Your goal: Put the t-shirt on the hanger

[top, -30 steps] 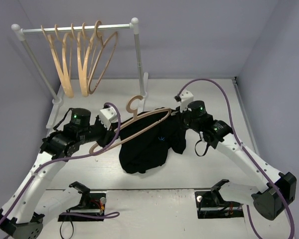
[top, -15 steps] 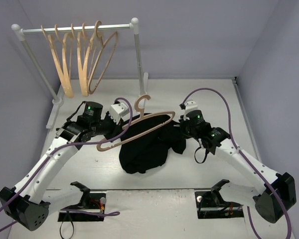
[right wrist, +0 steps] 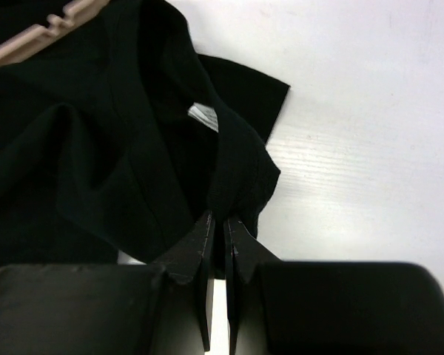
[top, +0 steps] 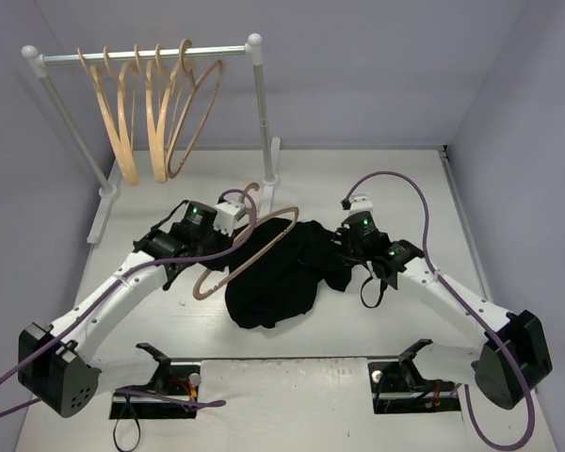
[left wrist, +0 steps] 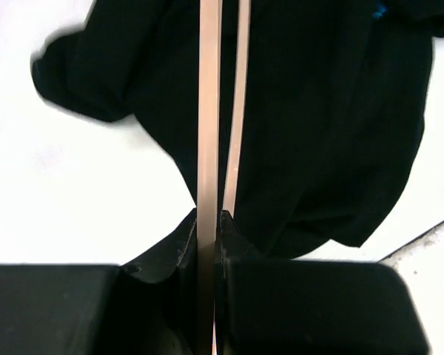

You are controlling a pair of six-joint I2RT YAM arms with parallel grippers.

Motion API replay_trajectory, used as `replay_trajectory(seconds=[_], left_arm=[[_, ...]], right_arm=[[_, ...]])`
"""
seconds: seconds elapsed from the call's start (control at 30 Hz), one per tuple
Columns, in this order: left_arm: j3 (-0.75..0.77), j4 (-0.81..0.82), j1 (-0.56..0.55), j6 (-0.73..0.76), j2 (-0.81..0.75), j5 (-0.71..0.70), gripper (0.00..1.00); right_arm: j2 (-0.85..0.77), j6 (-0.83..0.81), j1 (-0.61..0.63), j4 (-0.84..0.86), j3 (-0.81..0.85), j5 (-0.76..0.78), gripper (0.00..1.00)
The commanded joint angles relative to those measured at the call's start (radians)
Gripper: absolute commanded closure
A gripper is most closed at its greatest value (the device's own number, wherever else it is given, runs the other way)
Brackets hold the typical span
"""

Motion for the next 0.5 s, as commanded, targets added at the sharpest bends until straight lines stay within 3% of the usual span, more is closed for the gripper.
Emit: replay_trajectory(seconds=[0.0, 0.23, 0.47], left_arm=[[-0.088, -0.037, -0.005, -0.232, -0.174, -0.130, 1.00], [-0.183, -0.125, -0.007, -0.412, -0.405, -0.140, 1.00], [-0.110, -0.127, -0.010, -0.291, -0.547, -0.087, 1.00]], right_arm=[[0.095, -0.049, -0.019, 0.049, 0.116, 0.063, 1.00], [0.303, -0.215, -0.064, 0.084, 0.351, 0.049, 1.00], [0.430, -0.396, -0.062, 0.112, 0.572, -0.207, 1.00]])
